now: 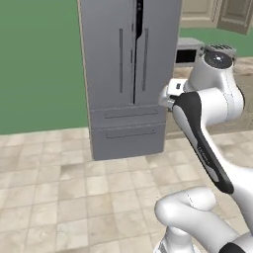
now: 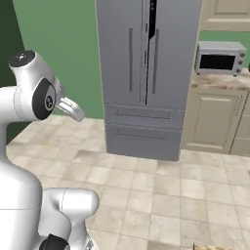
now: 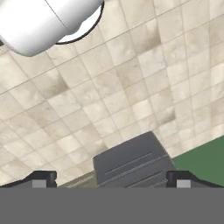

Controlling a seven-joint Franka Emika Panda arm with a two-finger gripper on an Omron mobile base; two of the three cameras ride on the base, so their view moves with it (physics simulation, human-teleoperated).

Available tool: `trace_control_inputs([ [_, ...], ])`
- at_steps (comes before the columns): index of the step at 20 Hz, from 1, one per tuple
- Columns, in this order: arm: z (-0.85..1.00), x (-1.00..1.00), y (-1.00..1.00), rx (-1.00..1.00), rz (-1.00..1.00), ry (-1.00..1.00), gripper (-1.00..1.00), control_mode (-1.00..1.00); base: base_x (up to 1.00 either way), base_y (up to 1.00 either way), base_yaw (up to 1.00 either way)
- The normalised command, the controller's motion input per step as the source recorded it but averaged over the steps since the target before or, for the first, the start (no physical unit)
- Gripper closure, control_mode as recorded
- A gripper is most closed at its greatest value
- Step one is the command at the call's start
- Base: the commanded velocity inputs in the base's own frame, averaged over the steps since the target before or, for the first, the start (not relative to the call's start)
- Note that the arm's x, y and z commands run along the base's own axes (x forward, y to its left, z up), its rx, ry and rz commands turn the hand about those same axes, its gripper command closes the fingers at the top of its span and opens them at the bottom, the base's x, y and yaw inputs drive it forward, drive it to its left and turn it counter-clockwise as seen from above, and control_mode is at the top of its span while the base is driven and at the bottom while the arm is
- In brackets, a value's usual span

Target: Move the bowls from the cabinet to the plates on the dining table.

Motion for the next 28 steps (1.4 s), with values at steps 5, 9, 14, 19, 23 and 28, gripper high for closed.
trace_control_inputs([
  [5,0.0,0.0,0.0,0.0,0.0,0.0,-1.0,1.0,0.99,0.06,-0.38],
  [9,0.0,0.0,0.0,0.0,0.0,0.0,-1.0,1.0,0.75,0.09,-0.69],
  [14,0.0,0.0,0.0,0.0,0.0,0.0,-1.0,1.0,0.74,0.21,-0.74],
  [19,0.0,0.0,0.0,0.0,0.0,0.0,-1.0,1.0,0.78,0.24,-0.73],
  [23,0.0,0.0,0.0,0.0,0.0,0.0,-1.0,1.0,0.67,0.03,-0.72],
  [28,0.0,0.0,0.0,0.0,0.0,0.0,-1.0,1.0,0.8,-0.01,-0.64],
])
